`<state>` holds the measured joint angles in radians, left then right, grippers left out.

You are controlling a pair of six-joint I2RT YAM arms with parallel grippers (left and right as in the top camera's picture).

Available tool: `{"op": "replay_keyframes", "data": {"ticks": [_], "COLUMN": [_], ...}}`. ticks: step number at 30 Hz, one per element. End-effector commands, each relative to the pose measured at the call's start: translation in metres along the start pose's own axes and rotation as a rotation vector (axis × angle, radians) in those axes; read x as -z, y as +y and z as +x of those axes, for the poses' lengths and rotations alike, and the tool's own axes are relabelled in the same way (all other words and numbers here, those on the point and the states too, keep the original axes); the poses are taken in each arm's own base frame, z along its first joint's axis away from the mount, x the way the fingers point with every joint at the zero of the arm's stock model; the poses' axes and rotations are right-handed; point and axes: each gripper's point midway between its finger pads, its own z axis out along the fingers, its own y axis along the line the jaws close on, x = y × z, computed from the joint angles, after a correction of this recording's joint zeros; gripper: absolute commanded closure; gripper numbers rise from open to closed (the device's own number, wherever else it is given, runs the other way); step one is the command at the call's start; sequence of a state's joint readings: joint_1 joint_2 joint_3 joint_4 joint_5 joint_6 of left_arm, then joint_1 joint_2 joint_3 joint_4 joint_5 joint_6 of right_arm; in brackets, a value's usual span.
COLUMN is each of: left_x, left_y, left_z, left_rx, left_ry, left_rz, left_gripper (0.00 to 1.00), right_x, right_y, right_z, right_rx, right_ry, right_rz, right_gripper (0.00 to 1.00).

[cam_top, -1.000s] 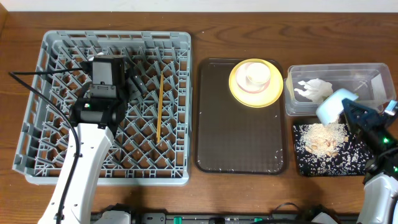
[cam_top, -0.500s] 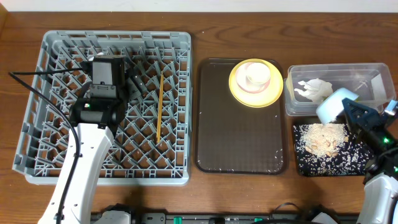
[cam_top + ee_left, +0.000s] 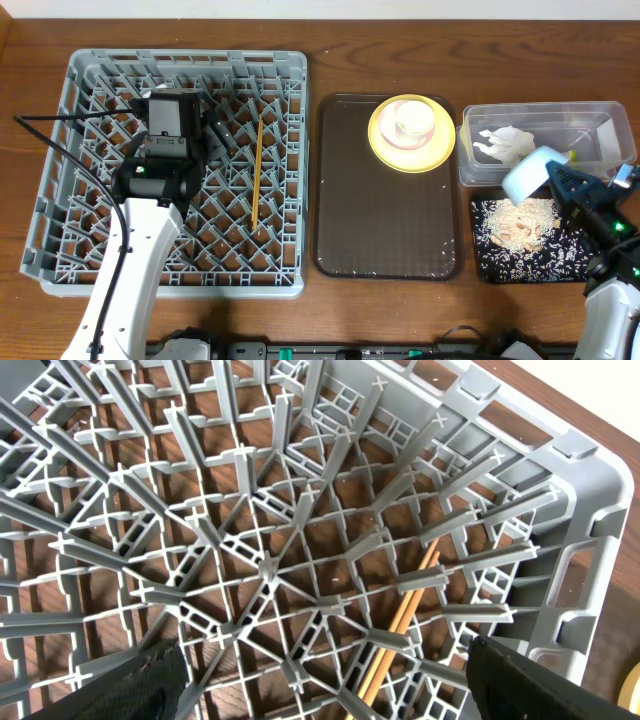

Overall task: Sort waste into correct bins and load items into the dishwasher rack
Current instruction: 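Tilt the plate with the right gripper to dump rice onto black tray, then carry the empty plate back and set it on the brown tray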

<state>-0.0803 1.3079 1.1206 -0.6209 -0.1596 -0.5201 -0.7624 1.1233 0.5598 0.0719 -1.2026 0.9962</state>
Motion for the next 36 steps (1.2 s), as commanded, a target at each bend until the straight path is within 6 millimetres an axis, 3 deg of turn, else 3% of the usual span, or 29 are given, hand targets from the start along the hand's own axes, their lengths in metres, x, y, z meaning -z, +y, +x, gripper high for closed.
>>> {"op": "replay_keyframes", "data": {"ticks": [1,3,6,11,17,24,30,34,36], "left_x": [0.002,0.002,0.002,0.002,0.002,0.002,0.002,0.002,0.002], "left_y": [-0.001,-0.001,-0.001,-0.001,-0.001,-0.001,-0.001,-0.001,-0.001], "left_z": [-0.004,-0.004,-0.004,-0.004,-0.004,-0.004,-0.004,-0.004,-0.004], "left_rx": [0.003,0.003,0.003,0.003,0.003,0.003,0.003,0.003,0.003], "left_ry": [-0.011,-0.011,-0.011,-0.011,-0.011,-0.011,-0.011,-0.011,-0.011], "left_rz": [0.004,0.004,0.004,0.004,0.004,0.004,0.004,0.004,0.004], "left_gripper": [0.09,0.09,0.09,0.09,0.09,0.09,0.09,0.09,0.09], "right_x": [0.001,0.001,0.001,-0.007,-0.029,-0.060,-0.092,-0.112,-0.118], "right_y": [0.000,0.001,0.003,0.007,0.042,0.063,0.072,0.068,0.060], "right_z": [-0.007,0.005,-0.008,0.005,0.033,0.085,0.150,0.202,0.219], "right_rx": [0.074,-0.044,0.069,0.073,0.259,0.362,0.454,0.573,0.640], "right_ry": [-0.036,0.024,-0.037,0.020,0.131,0.286,0.407,0.444,0.442], "right_rz": [0.020,-0.004,0.011,-0.006,-0.105,-0.163,-0.181,-0.152,-0.105], "right_gripper": [0.99,0.99,0.99,0.99,0.99,0.98,0.99,0.99,0.99]}}
